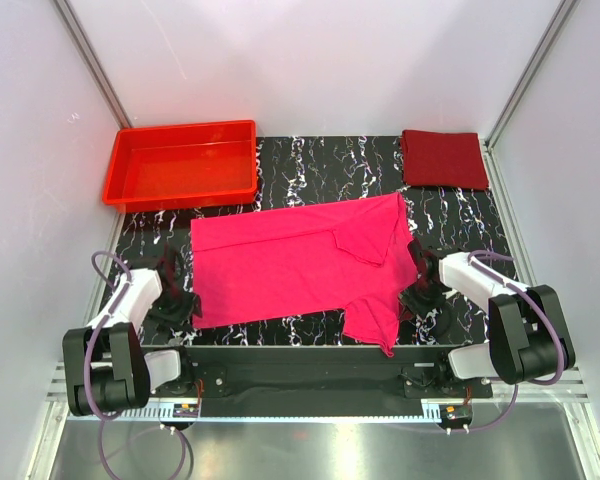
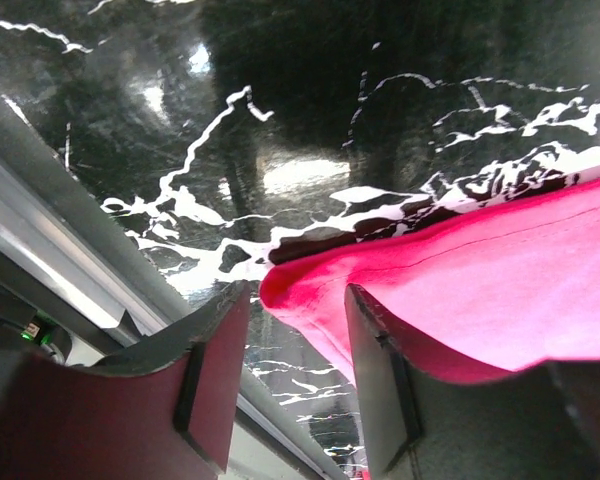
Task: Fold and stack the t-shirts
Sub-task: Fold the tshirt
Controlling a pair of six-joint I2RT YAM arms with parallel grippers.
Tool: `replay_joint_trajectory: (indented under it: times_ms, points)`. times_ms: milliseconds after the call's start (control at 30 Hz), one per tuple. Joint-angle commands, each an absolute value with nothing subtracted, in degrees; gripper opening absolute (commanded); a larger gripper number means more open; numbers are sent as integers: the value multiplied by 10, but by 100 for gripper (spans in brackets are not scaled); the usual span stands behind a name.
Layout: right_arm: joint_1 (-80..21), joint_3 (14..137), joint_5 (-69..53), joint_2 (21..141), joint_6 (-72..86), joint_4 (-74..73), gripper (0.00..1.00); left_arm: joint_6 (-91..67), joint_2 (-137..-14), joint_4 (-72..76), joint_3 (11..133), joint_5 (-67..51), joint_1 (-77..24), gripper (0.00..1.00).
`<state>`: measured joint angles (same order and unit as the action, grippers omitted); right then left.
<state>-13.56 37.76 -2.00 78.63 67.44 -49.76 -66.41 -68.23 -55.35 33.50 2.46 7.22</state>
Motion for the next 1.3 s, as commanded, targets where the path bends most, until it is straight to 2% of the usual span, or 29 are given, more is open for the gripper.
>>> replay_joint_trajectory:
  times_ms: [0,200,300,333,433,967,1267]
  points:
    - [-140,386,4,783,666,-492,0,-680,-665,-567,323,42,76,46]
    - [-140,385,3,783,664,-493,0,-691,-671,-551,303,33,75,38]
    - [-140,386,4,783,657,-487,0,-691,-673,-543,303,33,75,20]
    - [-141,386,2,781,646,-484,0,-689,-673,-543,305,33,75,8]
    - [-138,392,3,774,627,-489,0,-679,-666,-560,319,48,75,0]
    - [-130,573,40,772,446,-534,0,-625,-683,-567,367,77,72,0]
    - [-80,661,-33,830,360,-500,0,-605,-709,-550,388,43,64,0]
